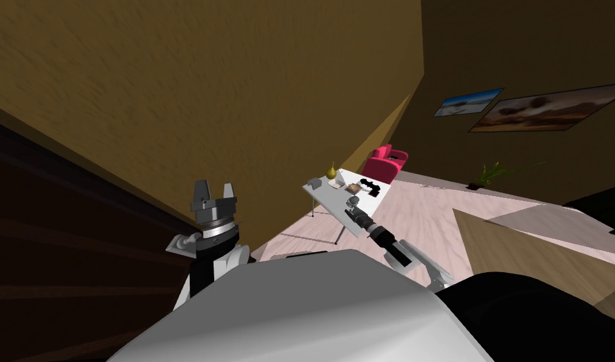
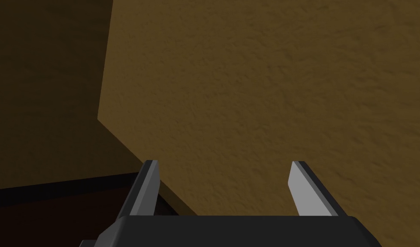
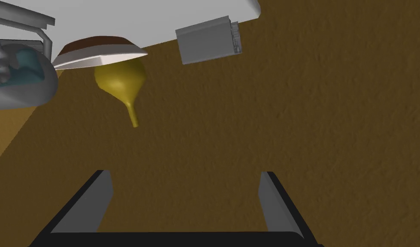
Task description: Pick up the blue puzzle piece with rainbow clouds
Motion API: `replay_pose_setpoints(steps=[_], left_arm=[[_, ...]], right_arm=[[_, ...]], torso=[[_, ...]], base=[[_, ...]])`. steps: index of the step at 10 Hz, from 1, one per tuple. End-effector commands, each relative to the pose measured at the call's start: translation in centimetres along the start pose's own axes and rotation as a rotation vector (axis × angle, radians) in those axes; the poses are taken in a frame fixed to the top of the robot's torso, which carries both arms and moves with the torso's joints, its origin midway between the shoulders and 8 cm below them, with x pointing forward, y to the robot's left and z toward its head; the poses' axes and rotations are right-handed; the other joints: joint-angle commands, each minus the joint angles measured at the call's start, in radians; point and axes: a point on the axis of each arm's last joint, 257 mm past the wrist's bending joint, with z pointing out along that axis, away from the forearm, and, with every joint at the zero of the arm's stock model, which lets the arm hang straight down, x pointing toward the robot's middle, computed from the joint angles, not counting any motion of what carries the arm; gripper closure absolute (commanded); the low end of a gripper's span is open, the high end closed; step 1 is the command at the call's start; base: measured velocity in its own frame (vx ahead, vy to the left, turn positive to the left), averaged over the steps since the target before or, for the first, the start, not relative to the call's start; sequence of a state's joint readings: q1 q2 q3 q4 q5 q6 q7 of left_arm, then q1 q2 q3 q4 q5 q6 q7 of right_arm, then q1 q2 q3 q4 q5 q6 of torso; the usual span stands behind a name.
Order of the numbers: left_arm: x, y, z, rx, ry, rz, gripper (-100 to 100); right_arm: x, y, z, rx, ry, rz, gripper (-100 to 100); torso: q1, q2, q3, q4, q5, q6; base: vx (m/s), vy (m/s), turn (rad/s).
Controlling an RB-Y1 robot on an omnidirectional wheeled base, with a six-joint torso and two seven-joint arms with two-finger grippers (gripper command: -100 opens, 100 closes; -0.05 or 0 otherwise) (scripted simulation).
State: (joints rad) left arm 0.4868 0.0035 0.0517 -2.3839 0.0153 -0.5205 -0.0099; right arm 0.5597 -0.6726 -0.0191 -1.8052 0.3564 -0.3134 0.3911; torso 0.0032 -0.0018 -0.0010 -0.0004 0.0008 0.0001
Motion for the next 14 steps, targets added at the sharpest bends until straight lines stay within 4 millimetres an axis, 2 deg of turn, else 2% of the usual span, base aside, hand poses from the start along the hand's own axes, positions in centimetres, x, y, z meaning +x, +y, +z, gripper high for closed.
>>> replay_pose_setpoints(steps=[1,3,4,8,9,11,12,14], left_arm=[[0.0,0.0,0.0,0.0,0.0,0.0,0],[0.0,0.0,0.0,0.0,0.0,0.0,0],[0.0,0.0,0.0,0.0,0.0,0.0,0],[0.0,0.0,0.0,0.0,0.0,0.0,0],[0.0,0.0,0.0,0.0,0.0,0.0,0],[0.0,0.0,0.0,0.0,0.0,0.0,0],[0.0,0.0,0.0,0.0,0.0,0.0,0],[0.0,0.0,0.0,0.0,0.0,0.0,0]], right_arm=[[1.0,-1.4,-0.2,0.015,0.029,-0.042,-100],[2.4,-4.6,-1.3,0.047,0.112,-0.171,-100],[2.7,-4.9,-1.4,0.053,0.118,-0.17,-100],[4.6,-12.0,-4.3,0.121,0.284,-0.416,-100],[4.4,-12.1,-4.3,0.118,0.287,-0.425,-100],[4.4,-15.5,-5.8,0.144,0.361,-0.542,-100],[4.4,-15.5,-5.8,0.144,0.361,-0.542,-100],[4.1,-18.3,-7.2,0.164,0.423,-0.641,-100]], torso=[[0.0,0.0,0.0,0.0,0.0,0.0],[-0.001,0.0,0.0,0.0,0.0,0.0],[0.0,0.001,0.0,0.0,0.0,0.0],[0.0,0.0,0.0,0.0,0.0,0.0],[0.001,0.0,0.0,0.0,0.0,0.0],[-0.001,0.001,0.001,0.0,0.0,0.0],[-0.001,0.001,0.0,0.0,0.0,0.0],[-0.001,0.001,0.0,0.0,0.0,0.0]], base=[[0.022,0.038,0.01],[0.02,0.047,0.029],[0.017,0.035,0.008],[0.029,0.048,0.032],[0.017,0.042,0.009],[0.019,0.038,0.025],[0.021,0.027,0.009],[0.019,0.032,0.021]])
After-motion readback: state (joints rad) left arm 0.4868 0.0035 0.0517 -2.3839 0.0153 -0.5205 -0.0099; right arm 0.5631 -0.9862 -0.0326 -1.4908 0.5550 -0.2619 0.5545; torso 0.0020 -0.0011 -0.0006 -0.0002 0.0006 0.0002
